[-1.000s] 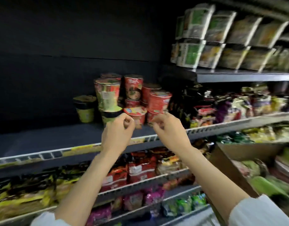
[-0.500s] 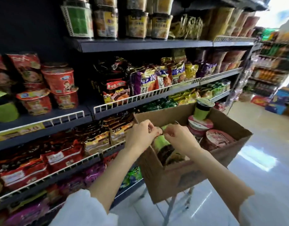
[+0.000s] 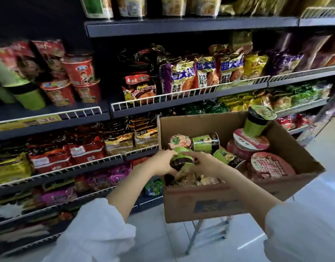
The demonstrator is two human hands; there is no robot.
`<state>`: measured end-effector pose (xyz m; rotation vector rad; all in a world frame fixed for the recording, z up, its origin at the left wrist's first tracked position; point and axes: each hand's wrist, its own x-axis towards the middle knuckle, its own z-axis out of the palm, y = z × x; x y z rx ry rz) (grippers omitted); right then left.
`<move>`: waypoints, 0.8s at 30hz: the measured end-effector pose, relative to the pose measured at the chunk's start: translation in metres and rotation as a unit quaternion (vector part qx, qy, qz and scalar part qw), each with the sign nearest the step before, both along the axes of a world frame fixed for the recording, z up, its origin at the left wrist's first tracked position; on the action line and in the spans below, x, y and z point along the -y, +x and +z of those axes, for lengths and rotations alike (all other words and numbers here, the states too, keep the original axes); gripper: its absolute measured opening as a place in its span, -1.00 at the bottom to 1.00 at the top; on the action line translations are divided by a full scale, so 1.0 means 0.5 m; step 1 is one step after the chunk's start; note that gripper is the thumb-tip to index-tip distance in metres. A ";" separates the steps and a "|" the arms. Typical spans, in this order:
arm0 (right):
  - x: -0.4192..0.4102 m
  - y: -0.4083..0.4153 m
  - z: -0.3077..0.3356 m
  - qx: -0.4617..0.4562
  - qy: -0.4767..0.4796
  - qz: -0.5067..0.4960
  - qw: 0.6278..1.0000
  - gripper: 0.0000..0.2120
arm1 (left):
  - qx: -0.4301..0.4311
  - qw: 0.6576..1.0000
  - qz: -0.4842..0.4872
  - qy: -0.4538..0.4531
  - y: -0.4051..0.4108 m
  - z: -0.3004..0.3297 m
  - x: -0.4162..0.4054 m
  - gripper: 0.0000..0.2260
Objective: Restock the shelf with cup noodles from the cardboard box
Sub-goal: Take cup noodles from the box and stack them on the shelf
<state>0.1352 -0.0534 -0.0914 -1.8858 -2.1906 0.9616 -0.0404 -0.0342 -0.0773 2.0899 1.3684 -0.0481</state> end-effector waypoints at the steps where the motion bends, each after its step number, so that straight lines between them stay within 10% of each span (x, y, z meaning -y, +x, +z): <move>1: -0.002 0.003 0.006 -0.016 0.018 -0.018 1.000 -0.47 | 0.024 0.999 0.020 0.016 0.001 0.002 0.000 -0.36; 7: 0.000 0.015 0.102 -0.134 0.215 -0.165 0.953 -0.66 | 0.219 0.957 0.165 0.093 -0.008 0.053 0.001 -0.51; 15: -0.015 -0.172 0.243 -0.315 0.279 -0.097 0.902 -0.71 | 0.372 0.775 0.366 0.356 -0.136 0.188 0.049 -0.81; 24: -0.074 -0.592 0.243 -0.349 0.226 0.142 0.898 -0.06 | 0.423 0.690 0.475 0.345 -0.529 0.244 0.038 -0.69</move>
